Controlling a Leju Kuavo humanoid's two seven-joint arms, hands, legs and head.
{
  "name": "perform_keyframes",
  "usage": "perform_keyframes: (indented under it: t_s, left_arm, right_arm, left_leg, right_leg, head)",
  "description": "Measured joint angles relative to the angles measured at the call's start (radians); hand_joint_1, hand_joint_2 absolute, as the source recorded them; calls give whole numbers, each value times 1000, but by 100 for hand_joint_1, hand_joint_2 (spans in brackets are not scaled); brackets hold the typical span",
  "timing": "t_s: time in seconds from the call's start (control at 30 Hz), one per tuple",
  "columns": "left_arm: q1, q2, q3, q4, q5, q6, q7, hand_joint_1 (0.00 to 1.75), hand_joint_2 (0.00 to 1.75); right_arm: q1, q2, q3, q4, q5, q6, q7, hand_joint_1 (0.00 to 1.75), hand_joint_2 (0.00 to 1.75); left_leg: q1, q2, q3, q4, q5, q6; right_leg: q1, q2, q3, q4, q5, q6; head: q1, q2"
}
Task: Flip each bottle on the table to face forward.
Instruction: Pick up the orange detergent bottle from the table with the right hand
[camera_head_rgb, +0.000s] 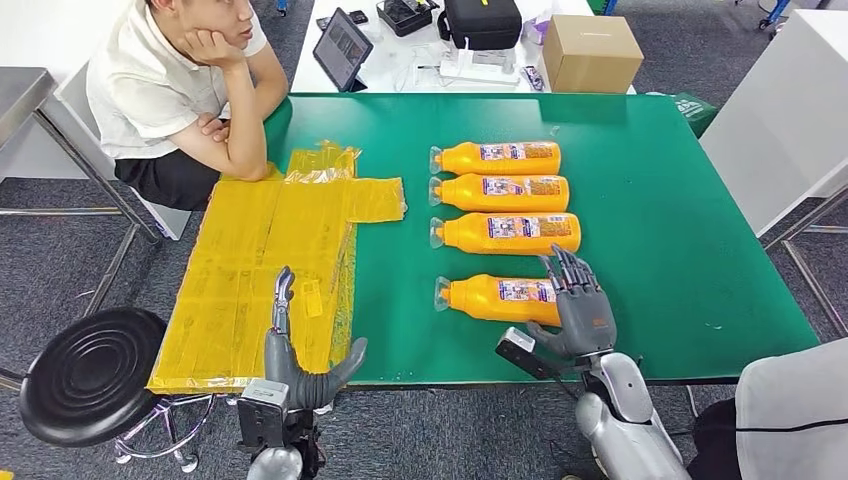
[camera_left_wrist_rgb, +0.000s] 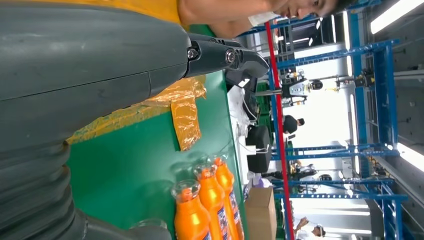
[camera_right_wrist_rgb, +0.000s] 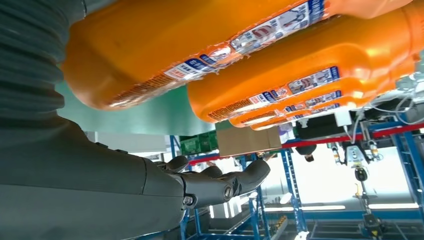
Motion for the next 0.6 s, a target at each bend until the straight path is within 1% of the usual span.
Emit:
perform_keyframes:
  t_s: [0.17,0.3,0.4,0.47,0.6]
  left_arm:
    - [-18,-7,-2,29,2,22,0,0,175]
    - [-24,-10,-2,41,-36,52,0,0,175]
    - [-24,-13,-2,42,-74,76,1,0,175]
    - [-23,-13,-1,42,-77,71,2,0,175]
    - [-20,-13,1,42,-84,51,4,0,175]
  right_arm:
    - [-55,2,17,80,11,-3,21,0,175]
    - [-75,-1,29,127,108,-28,90,0,175]
    - [-93,-6,31,161,127,-32,114,0,175]
    - [-101,-8,30,180,126,-17,131,0,175]
    - [-107,-12,30,211,121,45,155,0,175]
  left_leg:
    - [0,-1,0,0,1,1]
    - [0,0,0,0,1,1]
    - [0,-1,0,0,1,1]
    - [0,-1,0,0,1,1]
    - [0,0,0,0,1,1]
  right_leg:
    - [0,0,0,0,0,0]
    - [0,0,0,0,0,0]
    - [0,0,0,0,0,0]
    - [0,0,0,0,0,0]
    - [0,0,0,0,0,0]
  head:
    - [0,0]
    - [0,0]
    - [0,0]
    - [0,0]
    - [0,0]
